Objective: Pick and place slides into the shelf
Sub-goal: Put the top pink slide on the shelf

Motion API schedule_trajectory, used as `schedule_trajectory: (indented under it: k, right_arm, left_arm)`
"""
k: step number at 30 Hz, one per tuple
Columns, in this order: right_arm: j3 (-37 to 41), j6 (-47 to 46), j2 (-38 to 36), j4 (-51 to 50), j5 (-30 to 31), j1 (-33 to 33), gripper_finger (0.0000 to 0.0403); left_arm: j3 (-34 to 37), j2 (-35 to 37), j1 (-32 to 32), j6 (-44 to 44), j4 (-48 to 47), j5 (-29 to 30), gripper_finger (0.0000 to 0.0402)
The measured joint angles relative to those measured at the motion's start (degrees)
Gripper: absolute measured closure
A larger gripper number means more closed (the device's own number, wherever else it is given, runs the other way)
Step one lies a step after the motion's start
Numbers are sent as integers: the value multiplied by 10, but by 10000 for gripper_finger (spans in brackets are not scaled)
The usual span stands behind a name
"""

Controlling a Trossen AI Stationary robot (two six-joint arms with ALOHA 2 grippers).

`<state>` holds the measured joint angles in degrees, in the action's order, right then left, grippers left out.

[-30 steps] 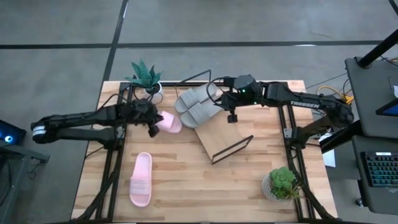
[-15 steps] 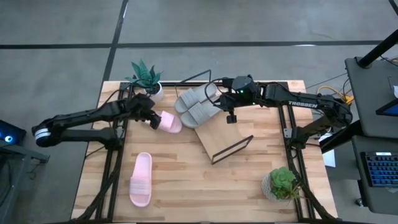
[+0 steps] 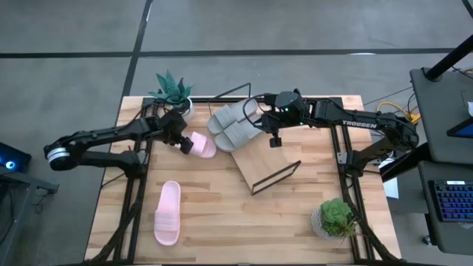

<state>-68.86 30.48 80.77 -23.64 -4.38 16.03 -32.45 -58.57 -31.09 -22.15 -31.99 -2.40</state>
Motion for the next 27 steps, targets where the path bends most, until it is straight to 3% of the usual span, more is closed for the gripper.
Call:
schedule_trajectory:
  k: [8, 12, 21, 24, 27]
  right_arm:
    - [7, 2, 0, 1, 0, 0, 359]
    - [10, 2, 0, 1, 0, 0, 359]
    - [15, 2, 0, 1, 0, 0, 359]
    - [15, 2, 0, 1, 0, 0, 359]
    - [15, 2, 0, 1, 0, 0, 359]
  left_arm:
    - [0, -45, -1, 1, 25, -29, 163]
    - [1, -63, -1, 14, 73, -85, 164]
    - [1, -104, -2, 16, 84, -96, 168]
    - [1, -110, -2, 19, 87, -97, 190]
    - [1, -103, -2, 33, 89, -109, 238]
